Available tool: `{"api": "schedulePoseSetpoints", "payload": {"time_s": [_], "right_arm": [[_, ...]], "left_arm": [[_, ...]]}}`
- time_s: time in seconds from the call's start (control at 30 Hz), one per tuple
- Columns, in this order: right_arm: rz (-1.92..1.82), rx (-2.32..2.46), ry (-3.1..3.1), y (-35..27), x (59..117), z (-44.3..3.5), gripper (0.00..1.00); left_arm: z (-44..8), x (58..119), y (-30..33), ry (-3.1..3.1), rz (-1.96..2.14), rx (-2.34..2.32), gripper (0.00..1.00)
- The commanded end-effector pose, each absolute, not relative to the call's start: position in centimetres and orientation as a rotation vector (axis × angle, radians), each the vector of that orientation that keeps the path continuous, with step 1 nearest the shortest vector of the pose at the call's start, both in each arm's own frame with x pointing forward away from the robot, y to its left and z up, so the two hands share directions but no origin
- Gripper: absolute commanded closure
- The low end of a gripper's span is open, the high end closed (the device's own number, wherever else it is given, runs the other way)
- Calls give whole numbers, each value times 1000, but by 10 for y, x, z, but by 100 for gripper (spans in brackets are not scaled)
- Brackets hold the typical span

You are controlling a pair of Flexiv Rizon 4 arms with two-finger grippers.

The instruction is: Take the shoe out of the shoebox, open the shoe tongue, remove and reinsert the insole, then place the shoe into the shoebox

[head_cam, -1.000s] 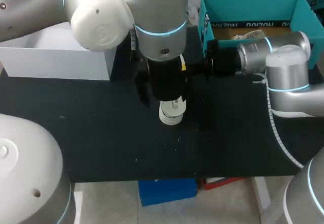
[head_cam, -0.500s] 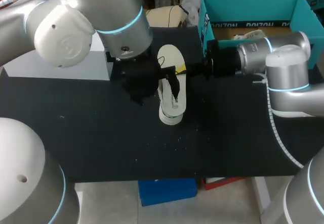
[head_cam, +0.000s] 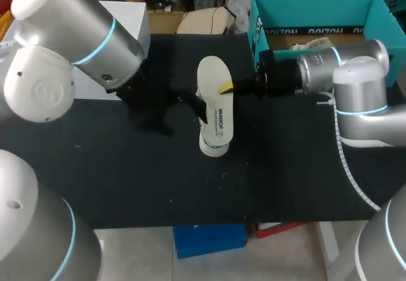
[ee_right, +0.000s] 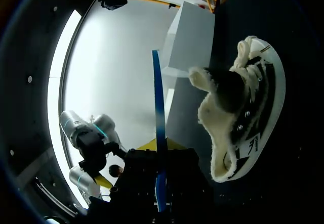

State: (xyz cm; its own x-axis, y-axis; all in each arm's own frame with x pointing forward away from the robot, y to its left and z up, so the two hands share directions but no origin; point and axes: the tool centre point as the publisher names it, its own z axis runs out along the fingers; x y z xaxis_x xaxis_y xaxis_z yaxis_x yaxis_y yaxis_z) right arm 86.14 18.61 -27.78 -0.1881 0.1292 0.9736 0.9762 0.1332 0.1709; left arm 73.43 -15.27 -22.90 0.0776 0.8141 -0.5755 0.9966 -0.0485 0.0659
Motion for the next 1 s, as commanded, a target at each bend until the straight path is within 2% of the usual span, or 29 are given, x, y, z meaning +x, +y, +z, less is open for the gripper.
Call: {"api": "schedulePoseSetpoints", "payload": {"time_s": [0.03, 0.1, 0.17, 0.5, 1.0], "right_arm": [[-1178, -1131, -1504, 187, 861, -278, 100], [-1178, -1131, -1504, 187, 861, -278, 100], [-1178, -1131, -1504, 187, 861, -278, 100], [-1178, -1131, -1504, 187, 861, -278, 100], [-1178, -1131, -1504, 187, 861, -278, 100]], "left_arm": [[-233, 731, -148, 1647, -709, 1780, 0], [-233, 731, -148, 1647, -709, 1780, 0], [-236, 729, -151, 1513, -877, 1668, 0], [-245, 745, -127, 1405, -966, 1315, 0], [-251, 755, -126, 1262, -1067, 1232, 0]]}}
